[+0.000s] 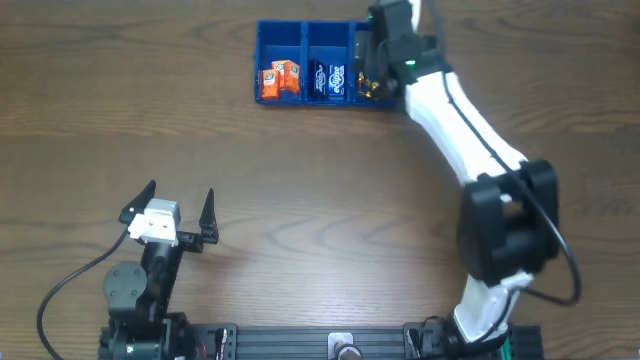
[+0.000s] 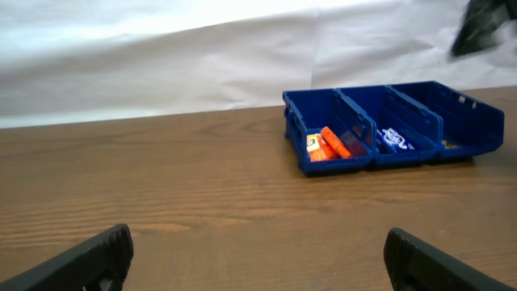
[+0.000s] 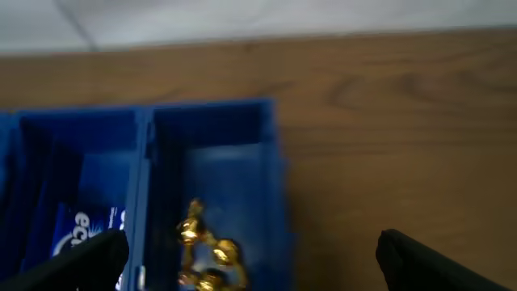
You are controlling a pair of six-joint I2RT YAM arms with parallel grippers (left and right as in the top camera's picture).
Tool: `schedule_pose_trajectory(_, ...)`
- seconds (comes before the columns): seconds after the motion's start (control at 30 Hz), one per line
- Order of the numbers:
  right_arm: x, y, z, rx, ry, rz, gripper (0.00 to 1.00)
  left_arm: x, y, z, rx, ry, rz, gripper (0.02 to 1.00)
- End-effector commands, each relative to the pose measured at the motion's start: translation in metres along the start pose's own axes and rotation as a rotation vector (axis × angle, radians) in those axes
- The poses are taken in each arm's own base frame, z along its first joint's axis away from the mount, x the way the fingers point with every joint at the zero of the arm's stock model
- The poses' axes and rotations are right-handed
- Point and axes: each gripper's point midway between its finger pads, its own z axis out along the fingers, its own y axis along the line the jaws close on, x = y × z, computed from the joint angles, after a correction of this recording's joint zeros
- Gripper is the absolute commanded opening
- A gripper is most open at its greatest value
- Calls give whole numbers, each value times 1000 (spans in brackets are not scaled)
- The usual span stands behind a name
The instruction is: Sort Candies Into Trays
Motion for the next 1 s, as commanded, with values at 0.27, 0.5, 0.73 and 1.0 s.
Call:
schedule_pose_trajectory(0.27, -47, -129, -144, 151, -187, 71, 998, 16, -3, 1, 20, 44, -3, 998)
schedule_pose_trajectory(0.5, 28, -156, -195, 120, -267, 101, 998, 16, -3, 1, 20, 44, -3, 998)
schedule_pose_trajectory(0.73, 109, -163, -213, 91, -431, 114, 998, 16, -3, 1, 20, 44, -3, 998)
schedule_pose_trajectory(1.0, 140, -152, -222, -18, -710, 124, 998, 16, -3, 1, 20, 44, -3, 998)
